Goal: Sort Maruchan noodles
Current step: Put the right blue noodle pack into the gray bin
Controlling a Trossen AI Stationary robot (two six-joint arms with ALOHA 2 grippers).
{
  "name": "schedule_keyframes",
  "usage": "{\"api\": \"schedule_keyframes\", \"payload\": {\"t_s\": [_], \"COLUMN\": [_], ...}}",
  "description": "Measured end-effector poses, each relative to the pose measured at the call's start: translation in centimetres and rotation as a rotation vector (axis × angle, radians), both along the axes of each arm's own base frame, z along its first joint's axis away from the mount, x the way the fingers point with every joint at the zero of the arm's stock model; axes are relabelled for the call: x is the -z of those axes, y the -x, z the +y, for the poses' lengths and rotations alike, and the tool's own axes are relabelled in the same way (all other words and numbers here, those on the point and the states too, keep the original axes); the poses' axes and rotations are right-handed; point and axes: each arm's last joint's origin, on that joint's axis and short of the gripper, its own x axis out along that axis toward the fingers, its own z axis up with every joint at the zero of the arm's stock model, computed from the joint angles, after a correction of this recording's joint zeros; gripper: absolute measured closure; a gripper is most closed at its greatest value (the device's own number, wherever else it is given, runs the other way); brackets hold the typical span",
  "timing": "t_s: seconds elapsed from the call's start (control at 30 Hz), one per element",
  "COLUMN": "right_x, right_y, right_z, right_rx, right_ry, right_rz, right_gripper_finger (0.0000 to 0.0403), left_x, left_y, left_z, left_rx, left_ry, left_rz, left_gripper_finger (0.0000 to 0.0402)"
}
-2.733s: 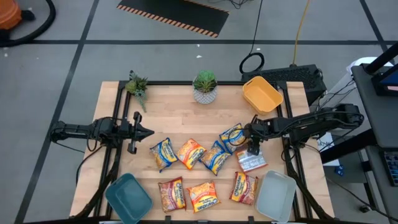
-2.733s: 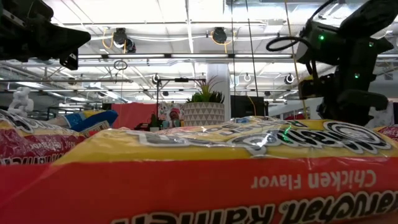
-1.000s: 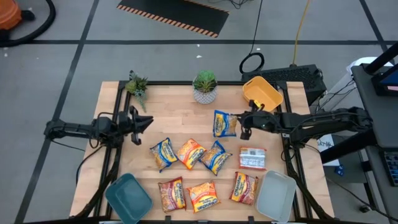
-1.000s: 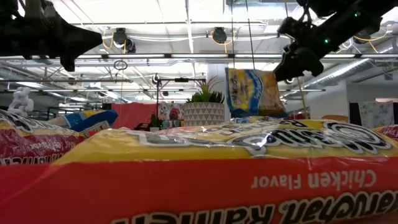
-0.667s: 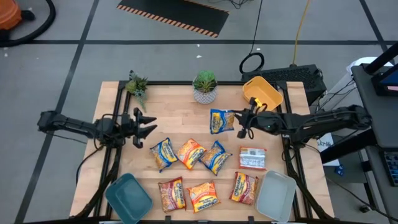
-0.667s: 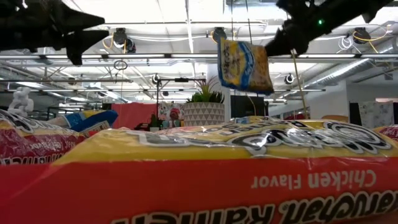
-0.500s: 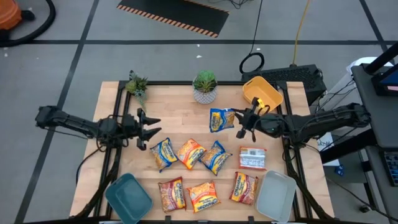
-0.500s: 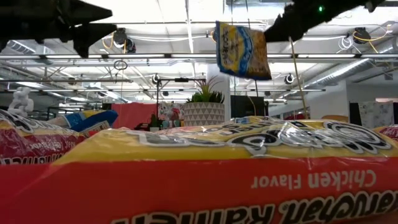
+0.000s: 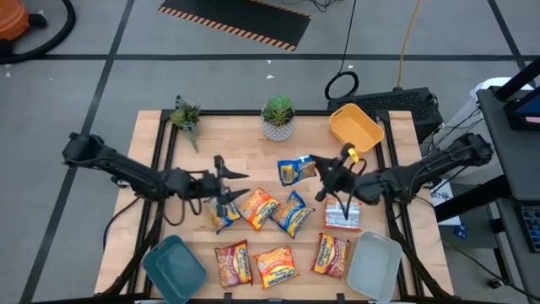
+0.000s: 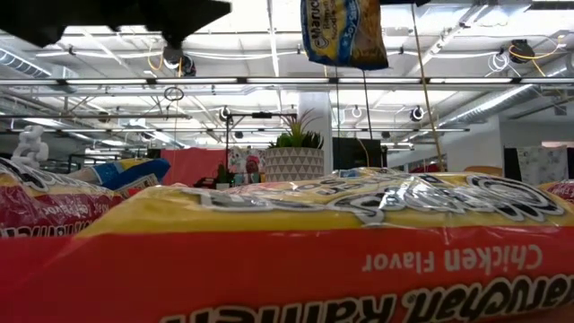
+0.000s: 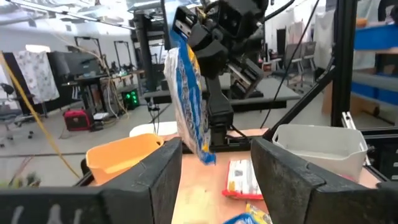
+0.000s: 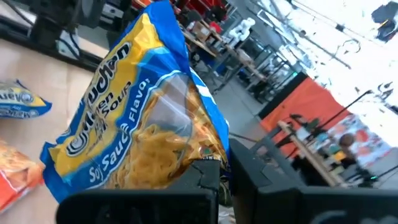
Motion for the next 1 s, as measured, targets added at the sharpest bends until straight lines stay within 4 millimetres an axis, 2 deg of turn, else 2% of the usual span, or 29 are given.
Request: {"api": "schedule_keyframes", "payload": {"t_s": [0.1, 0.23, 0.4, 0.53, 1.0], "right_x": [0.1, 0.4, 0.4, 0.4, 0.5], "right_y": [-0.3, -0.6, -0.5, -0.6, -0.6], "right_z": [0.9, 1.4, 1.6, 1.6, 1.6], "right_rx": [0.002, -0.013, -0.019, -0.017, -0.015], "right_ry": [0.051, 0.097, 0.098, 0.085, 0.067], "right_rz": [0.038, 0.08, 0.081, 0.071, 0.059], "right_gripper_finger": [0.0399, 0.0399, 0.0399, 0.0399, 0.0399], "left_x": [-0.3, -1.0, -1.2, -0.9, 0.5], "left_y": [-2.0, -4.1, -5.9, -7.2, -12.3], "left_z": [-0.5, -1.0, -1.4, -1.6, -0.7], "left_rx": [0.002, -0.041, -0.056, -0.062, -0.121], "left_ry": [0.011, 0.034, 0.016, 0.011, 0.139], "left_rz": [0.014, 0.009, 0.033, 0.051, 0.066], "left_gripper_finger": [0.0181, 0.0128, 0.0052, 0.0013, 0.0005]}}
